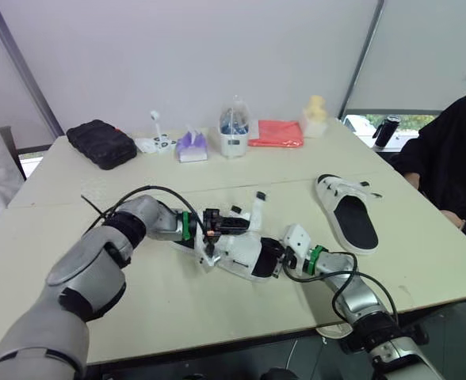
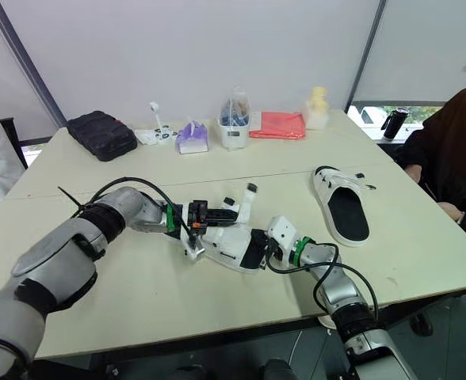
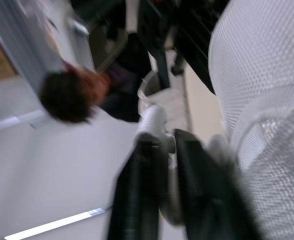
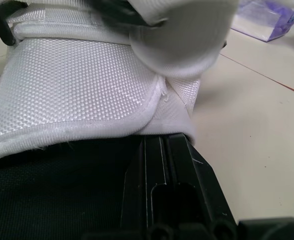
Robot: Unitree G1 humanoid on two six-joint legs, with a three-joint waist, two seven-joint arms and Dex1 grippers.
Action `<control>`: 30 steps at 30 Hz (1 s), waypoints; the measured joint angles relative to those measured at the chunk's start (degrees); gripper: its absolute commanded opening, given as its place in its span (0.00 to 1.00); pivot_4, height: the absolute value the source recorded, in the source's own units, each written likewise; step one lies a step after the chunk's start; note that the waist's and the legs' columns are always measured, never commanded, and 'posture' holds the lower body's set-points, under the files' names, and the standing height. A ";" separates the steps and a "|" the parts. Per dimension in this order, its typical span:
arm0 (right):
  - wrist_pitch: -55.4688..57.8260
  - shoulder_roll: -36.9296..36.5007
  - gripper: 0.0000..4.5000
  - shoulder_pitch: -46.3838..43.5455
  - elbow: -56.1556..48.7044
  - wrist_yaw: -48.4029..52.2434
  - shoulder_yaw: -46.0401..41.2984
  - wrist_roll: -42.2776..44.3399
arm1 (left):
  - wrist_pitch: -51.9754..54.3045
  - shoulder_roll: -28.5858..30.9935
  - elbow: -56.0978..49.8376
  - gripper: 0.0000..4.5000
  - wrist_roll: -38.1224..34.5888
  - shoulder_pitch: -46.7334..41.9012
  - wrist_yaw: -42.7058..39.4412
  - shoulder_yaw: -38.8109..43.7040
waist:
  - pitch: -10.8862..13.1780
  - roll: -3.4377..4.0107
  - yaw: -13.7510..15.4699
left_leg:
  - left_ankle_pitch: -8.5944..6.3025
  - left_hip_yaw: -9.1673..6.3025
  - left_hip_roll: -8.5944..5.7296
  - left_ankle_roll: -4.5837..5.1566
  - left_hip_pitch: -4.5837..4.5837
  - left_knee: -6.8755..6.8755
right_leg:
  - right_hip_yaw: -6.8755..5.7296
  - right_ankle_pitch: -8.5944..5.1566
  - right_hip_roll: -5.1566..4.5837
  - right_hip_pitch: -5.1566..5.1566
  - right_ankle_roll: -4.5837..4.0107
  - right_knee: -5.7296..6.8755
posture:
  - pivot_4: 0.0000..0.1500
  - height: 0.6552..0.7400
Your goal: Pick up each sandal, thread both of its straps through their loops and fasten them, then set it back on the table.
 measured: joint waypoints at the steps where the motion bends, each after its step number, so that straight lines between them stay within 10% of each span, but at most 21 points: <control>1: -0.01 0.00 0.00 0.00 0.14 0.00 -0.03 0.00 | -0.32 -0.09 0.25 0.53 -0.29 -0.31 0.85 -0.38 | -0.02 -0.03 0.02 | 0.00 0.00 0.00 0.00 0.02 0.00 | 0.00 -0.06 0.00 0.03 0.11 0.00 | 1.00 1.00; 5: -0.04 -0.04 0.00 0.01 0.21 0.06 -0.26 -0.01 | -12.77 -3.33 10.03 0.99 -14.52 -1.03 -8.29 5.74 | -0.08 -0.12 0.17 | 0.00 -0.01 0.00 0.00 0.01 0.04 | -0.08 0.01 -0.05 0.03 -0.02 -0.01 | 1.00 1.00; 11: -0.05 -0.04 0.00 0.02 0.27 0.16 -0.30 -0.11 | -23.51 -8.13 22.87 0.99 -37.72 -2.42 -38.68 17.69 | -0.08 -0.13 0.08 | -0.01 0.01 0.00 0.01 -0.01 0.05 | -0.12 0.06 -0.08 0.07 -0.10 -0.07 | 1.00 1.00; 16: -0.04 0.02 0.00 -0.13 0.33 0.14 -0.26 -0.39 | -20.80 -10.70 29.30 0.99 -56.73 -1.87 -82.34 31.86 | -0.09 -0.11 -0.14 | -0.01 0.02 0.00 0.03 -0.01 0.05 | -0.15 0.05 -0.03 0.07 -0.12 -0.08 | 1.00 1.00; 20: -0.09 0.19 0.00 -0.55 0.52 0.16 0.18 -0.43 | 18.42 -8.36 2.17 0.99 -86.75 8.26 -130.65 39.34 | -0.06 -0.03 -0.88 | -0.03 -0.03 0.04 0.07 -0.07 0.08 | -0.12 0.00 0.00 0.06 -0.23 0.01 | 1.00 1.00; 22: -0.42 0.29 0.00 -0.70 0.52 0.21 0.42 -0.42 | 41.60 -2.22 -13.80 0.99 -97.05 11.47 -141.08 37.19 | -0.02 0.01 -1.59 | -0.04 -0.11 0.04 0.10 -0.10 0.07 | -0.10 -0.10 0.01 -0.02 -0.27 0.12 | 1.00 1.00; 25: -0.46 -0.12 0.00 -0.52 0.79 0.48 0.24 -0.42 | 63.24 3.54 -26.02 0.99 -106.71 9.94 -144.88 35.62 | -0.04 -0.01 -1.22 | -0.06 -0.30 0.00 0.11 0.07 0.10 | -0.12 -0.18 0.01 0.21 -0.22 0.08 | 1.00 1.00; 30: -0.46 -0.47 0.00 -0.64 1.63 0.59 -0.08 -0.47 | 74.58 -5.44 -16.11 0.99 -107.34 -1.58 -141.77 37.48 | -0.12 -0.17 -0.19 | -0.06 -0.35 -0.03 0.10 0.18 0.26 | -0.18 -0.33 0.04 0.48 0.01 -0.10 | 1.00 1.00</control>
